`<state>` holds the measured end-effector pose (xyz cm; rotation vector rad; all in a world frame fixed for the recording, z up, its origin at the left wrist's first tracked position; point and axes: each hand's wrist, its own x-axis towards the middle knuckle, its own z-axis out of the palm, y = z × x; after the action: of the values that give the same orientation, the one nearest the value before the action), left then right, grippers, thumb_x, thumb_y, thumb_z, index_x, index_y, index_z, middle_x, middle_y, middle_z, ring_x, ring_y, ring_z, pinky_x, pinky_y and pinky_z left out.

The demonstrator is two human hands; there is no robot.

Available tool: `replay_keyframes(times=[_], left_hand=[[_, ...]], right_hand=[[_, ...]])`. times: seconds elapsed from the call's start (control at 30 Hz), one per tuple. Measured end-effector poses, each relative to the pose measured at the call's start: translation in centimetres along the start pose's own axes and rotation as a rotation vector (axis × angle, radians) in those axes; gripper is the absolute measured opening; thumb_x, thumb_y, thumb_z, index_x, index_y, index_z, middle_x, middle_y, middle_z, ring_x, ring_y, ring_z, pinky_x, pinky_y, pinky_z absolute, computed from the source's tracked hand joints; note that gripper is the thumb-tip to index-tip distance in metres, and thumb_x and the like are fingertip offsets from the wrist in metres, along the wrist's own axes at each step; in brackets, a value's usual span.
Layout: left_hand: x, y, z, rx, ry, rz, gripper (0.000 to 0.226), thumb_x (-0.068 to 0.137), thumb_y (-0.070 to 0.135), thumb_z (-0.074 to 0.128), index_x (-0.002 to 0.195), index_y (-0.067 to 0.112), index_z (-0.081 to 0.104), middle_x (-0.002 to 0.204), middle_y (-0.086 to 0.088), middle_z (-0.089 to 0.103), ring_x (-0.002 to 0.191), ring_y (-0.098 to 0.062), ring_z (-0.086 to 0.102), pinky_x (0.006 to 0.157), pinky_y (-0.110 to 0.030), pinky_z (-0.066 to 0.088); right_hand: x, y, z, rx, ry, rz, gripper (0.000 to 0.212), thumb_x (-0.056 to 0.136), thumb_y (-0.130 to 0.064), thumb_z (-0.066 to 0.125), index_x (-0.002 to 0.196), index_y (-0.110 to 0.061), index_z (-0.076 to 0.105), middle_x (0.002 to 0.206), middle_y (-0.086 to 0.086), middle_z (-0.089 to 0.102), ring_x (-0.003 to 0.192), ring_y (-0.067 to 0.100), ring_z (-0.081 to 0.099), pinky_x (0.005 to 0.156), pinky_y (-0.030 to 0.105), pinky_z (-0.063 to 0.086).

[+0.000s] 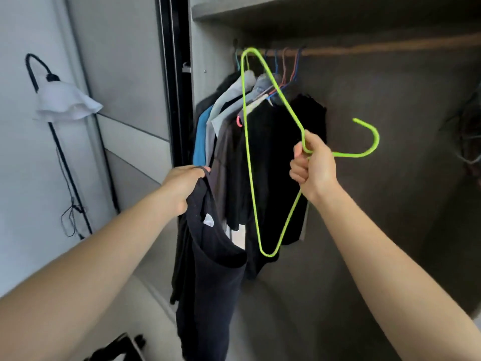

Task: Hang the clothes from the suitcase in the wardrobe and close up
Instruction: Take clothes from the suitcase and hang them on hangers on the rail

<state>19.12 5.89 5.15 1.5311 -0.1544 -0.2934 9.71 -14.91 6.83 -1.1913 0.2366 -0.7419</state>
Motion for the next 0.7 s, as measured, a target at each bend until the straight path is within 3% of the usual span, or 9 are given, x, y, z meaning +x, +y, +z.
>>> replay_keyframes(times=[0.17, 0.3, 0.4, 0.53, 0.63, 0.7], left_hand=[[-1.3, -0.5, -2.0, 0.012, -0.001, -0.037, 0.017, 0.092, 0.013, 0.060, 0.093, 0.023, 0.072, 0.094, -0.004, 0.068, 0.084, -0.019, 0.064, 0.070, -0.026, 0.053], [-2.4, 0.2, -3.7, -0.049, 0.057, -0.028, 0.016, 0.093, 0.014, 0.059, 0.089, 0.021, 0.073, 0.092, -0.009, 0.068, 0.083, -0.023, 0.064, 0.081, -0.034, 0.055], [-2.6, 0.4, -6.1, -0.112, 0.119, -0.039, 0.016, 0.092, 0.015, 0.060, 0.080, 0.019, 0.069, 0.079, -0.008, 0.062, 0.068, -0.022, 0.058, 0.071, -0.033, 0.053], [-2.5, -0.2, -10.6, -0.257, 0.253, -0.075, 0.017, 0.089, 0.013, 0.064, 0.072, 0.013, 0.062, 0.068, -0.006, 0.057, 0.057, -0.018, 0.055, 0.064, -0.029, 0.052], [-2.6, -1.4, -13.5, -0.264, 0.354, -0.072, 0.017, 0.090, 0.008, 0.061, 0.073, 0.011, 0.062, 0.061, -0.004, 0.060, 0.050, -0.016, 0.057, 0.047, -0.022, 0.052], [-2.6, -2.5, -14.9, -0.194, 0.411, -0.073, 0.014, 0.091, 0.008, 0.061, 0.077, 0.012, 0.064, 0.069, -0.005, 0.059, 0.058, -0.016, 0.056, 0.050, -0.023, 0.051]], right_hand=[[-3.5, 0.0, 4.6, 0.292, -0.158, 0.022, 0.051, 0.096, -0.032, 0.046, 0.048, -0.016, 0.047, 0.045, -0.003, 0.017, 0.047, 0.014, 0.004, 0.040, 0.026, 0.007], [-5.2, 4.7, 6.6, 0.339, -0.271, 0.153, 0.049, 0.098, -0.032, 0.043, 0.053, -0.016, 0.028, 0.041, -0.004, 0.016, 0.043, 0.014, 0.004, 0.041, 0.026, 0.004], [-6.2, 9.6, 6.7, 0.245, -0.368, 0.278, 0.048, 0.099, -0.032, 0.041, 0.057, -0.016, 0.025, 0.039, -0.004, 0.017, 0.037, 0.012, 0.008, 0.042, 0.026, 0.004], [-6.9, 13.6, 6.0, -0.067, -0.559, 0.361, 0.061, 0.101, -0.037, 0.042, 0.044, -0.014, 0.040, 0.043, -0.002, 0.017, 0.037, 0.012, 0.013, 0.043, 0.024, 0.007], [-6.7, 13.7, 5.7, -0.254, -0.632, 0.333, 0.058, 0.097, -0.042, 0.049, 0.050, -0.009, 0.054, 0.045, 0.000, 0.018, 0.040, 0.011, 0.014, 0.041, 0.020, 0.013], [-6.3, 13.2, 5.4, -0.363, -0.680, 0.253, 0.055, 0.094, -0.045, 0.053, 0.056, -0.005, 0.057, 0.039, 0.001, 0.024, 0.036, 0.012, 0.017, 0.041, 0.020, 0.020]])
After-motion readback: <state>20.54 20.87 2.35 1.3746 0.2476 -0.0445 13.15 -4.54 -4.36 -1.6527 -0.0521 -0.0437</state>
